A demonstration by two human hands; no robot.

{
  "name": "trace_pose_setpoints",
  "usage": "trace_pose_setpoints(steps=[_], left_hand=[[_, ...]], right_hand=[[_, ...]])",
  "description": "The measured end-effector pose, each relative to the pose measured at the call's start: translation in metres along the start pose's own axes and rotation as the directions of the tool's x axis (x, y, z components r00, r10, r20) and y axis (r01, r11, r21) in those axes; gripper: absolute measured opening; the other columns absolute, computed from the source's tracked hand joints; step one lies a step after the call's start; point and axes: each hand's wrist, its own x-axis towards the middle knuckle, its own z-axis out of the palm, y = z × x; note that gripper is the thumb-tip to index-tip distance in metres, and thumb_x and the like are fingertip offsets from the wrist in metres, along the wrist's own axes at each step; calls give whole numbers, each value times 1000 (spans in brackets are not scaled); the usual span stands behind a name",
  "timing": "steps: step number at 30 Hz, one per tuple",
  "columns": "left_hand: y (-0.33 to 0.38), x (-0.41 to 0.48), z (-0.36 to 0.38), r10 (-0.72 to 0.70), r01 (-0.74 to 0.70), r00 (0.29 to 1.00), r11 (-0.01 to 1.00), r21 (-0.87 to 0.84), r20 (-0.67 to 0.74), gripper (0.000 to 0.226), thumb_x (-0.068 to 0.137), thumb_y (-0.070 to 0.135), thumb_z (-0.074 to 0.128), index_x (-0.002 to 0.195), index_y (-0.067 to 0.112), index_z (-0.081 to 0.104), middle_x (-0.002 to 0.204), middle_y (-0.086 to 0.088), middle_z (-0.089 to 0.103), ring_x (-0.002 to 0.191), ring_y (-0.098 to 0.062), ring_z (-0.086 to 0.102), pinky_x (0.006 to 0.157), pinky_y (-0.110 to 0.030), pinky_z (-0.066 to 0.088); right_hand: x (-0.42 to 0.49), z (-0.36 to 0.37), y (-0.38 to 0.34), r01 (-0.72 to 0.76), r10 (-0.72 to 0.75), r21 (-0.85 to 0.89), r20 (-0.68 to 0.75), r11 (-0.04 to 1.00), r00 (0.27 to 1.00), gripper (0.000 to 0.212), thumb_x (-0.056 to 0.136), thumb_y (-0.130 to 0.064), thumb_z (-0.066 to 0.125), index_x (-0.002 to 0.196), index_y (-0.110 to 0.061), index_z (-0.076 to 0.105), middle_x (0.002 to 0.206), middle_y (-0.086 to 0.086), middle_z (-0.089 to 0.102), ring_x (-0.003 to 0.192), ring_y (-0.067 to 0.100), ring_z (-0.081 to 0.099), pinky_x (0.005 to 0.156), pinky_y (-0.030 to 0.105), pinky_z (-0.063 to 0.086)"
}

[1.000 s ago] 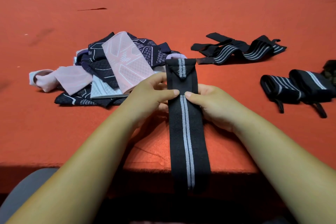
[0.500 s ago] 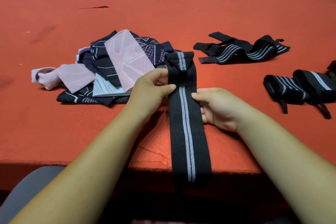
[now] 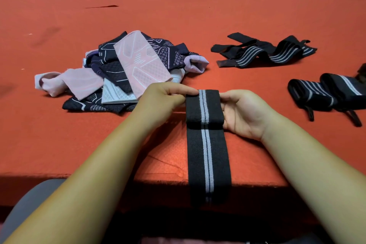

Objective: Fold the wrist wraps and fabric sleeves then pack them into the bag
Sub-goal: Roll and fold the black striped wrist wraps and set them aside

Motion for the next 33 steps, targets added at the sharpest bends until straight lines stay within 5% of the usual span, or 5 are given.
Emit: trace_pose_setpoints(steps=[8, 14, 21, 25, 33], left_hand=[[5, -6, 4, 10, -9, 999, 999, -37, 37, 46, 86, -9, 60, 98, 25, 88, 100, 3, 81, 75, -19, 67, 74, -34, 50], [3, -1, 5, -47, 50, 998, 993, -102, 32, 46, 91, -6, 58, 108, 27, 85, 110, -22, 78, 84, -26, 66, 80, -38, 52], [15, -9, 9, -208, 273, 925, 946, -176, 318, 39, 108, 38, 62, 124, 4, 71, 115, -14, 80, 93, -26, 78, 85, -35, 63], [12, -13, 14, -182, 256, 910, 953, -159, 373, 20, 104, 26, 70, 113, 10, 77, 117, -14, 80, 105, -27, 76, 102, -46, 60], [6, -3, 11, -123, 207, 959, 919, -335, 255, 25, 106, 10, 64, 126, -3, 71, 121, -19, 78, 107, -26, 77, 90, -34, 63]], right_hand=[[-4, 15, 8, 125, -133, -131, -55, 983, 990, 29, 106, -5, 49, 124, 3, 69, 121, 24, 76, 108, 33, 75, 97, 48, 62], [0, 23, 14, 211, -257, -221, -206, 952, 944, 29, 99, 6, 51, 123, 6, 68, 121, 34, 72, 114, 49, 71, 106, 71, 50], [3, 21, 5, 354, -424, -263, -295, 897, 856, 29, 95, 1, 56, 119, -8, 70, 115, 19, 78, 115, 41, 73, 106, 61, 56], [3, 23, 2, 397, -517, -379, -304, 836, 800, 33, 96, -2, 59, 127, -12, 66, 115, 7, 77, 111, 25, 74, 104, 53, 57], [1, 14, 7, 192, -308, -521, -145, 831, 940, 61, 79, -62, 67, 116, -14, 75, 107, 10, 82, 100, 31, 79, 88, 45, 57]])
